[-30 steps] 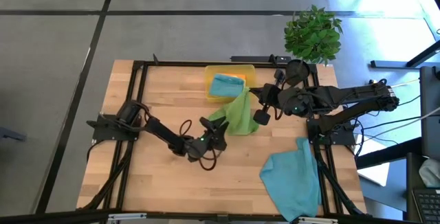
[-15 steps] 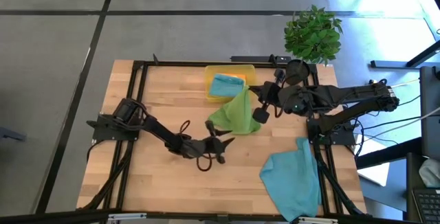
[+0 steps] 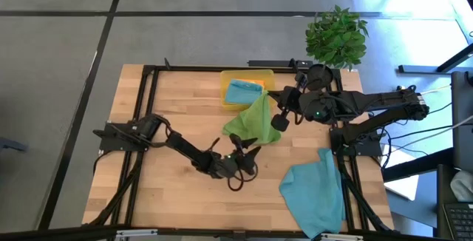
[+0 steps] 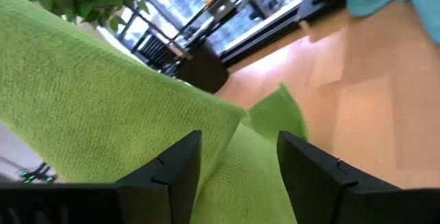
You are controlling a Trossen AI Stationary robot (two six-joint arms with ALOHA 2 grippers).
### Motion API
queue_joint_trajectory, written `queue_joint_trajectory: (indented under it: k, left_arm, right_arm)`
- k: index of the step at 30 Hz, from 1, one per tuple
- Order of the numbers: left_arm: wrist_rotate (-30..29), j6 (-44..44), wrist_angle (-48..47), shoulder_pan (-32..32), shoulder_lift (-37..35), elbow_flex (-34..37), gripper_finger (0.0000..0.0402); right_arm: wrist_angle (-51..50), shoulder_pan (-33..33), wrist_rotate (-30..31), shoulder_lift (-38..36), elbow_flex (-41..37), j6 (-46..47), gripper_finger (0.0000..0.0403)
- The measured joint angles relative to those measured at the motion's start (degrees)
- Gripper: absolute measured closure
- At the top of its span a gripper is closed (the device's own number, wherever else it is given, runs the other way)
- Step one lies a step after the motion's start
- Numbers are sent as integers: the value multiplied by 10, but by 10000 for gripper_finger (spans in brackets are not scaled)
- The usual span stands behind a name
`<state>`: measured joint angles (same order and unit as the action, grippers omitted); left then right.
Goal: Fold microfiber towels
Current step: Fold the green microfiber cloth
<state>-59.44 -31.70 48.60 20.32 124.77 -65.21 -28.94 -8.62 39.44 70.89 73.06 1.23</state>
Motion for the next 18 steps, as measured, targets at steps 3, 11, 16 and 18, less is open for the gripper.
queue_joint_trajectory:
  k: [3, 11, 16, 18]
  left_arm:
    - [-39, -4, 0, -1, 23, -26, 215]
    - [-70, -5, -2, -23, 52, -65, 213]
    - [-86, -19, 12, -36, 52, -67, 213]
    - [-91, -35, 27, -41, 51, -67, 214]
  right_arm:
    - [0, 0, 0, 0, 0, 0, 402]
    - [0, 0, 0, 0, 0, 1, 402]
    - [0, 0, 0, 0, 0, 1, 402]
    - [0, 0, 0, 0, 0, 1, 402]
